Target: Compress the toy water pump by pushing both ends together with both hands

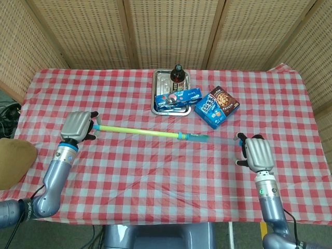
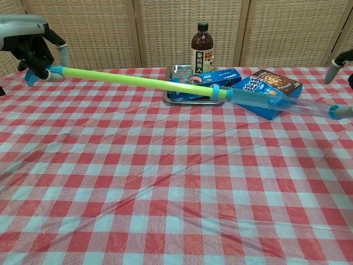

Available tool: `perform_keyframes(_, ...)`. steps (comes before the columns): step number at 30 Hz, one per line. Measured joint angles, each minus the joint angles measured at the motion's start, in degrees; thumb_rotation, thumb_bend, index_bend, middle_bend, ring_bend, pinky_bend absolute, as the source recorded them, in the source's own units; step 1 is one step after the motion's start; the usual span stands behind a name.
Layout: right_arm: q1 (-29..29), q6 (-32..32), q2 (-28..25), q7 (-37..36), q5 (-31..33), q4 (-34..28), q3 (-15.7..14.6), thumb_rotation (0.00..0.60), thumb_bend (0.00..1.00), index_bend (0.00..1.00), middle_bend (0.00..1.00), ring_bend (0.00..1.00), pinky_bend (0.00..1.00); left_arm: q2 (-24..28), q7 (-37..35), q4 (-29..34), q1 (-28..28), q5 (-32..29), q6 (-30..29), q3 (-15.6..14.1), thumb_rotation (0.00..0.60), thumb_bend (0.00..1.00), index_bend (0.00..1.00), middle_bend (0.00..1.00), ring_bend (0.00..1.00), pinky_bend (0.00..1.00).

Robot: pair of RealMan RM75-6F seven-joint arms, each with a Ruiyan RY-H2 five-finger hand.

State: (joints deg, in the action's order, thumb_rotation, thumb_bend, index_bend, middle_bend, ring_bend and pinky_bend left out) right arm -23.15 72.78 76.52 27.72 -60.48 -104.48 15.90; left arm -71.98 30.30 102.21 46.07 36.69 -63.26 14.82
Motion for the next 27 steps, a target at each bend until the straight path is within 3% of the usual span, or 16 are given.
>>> perform_keyframes(20, -3.53, -1.53, 2.58, 1.29, 5.67, 5.21, 0.22, 0.600, 0.41, 0.37, 0.89, 0.89, 0.38, 1.41, -1.61, 1.80, 0.25, 0.69, -0.09, 0.09, 0.600, 0.65, 0.89, 0.86, 0.80, 0.69)
perform_keyframes(27, -3.87, -0.72, 2.78, 0.67, 5.94, 6.40, 0.26, 0.600, 0.42, 0.41, 0.90, 0.89, 0.38, 1.60, -2.20, 2.04, 0.26, 0.52, -0.29, 0.10, 0.600, 0.65, 0.89, 0.86, 0.80, 0.69)
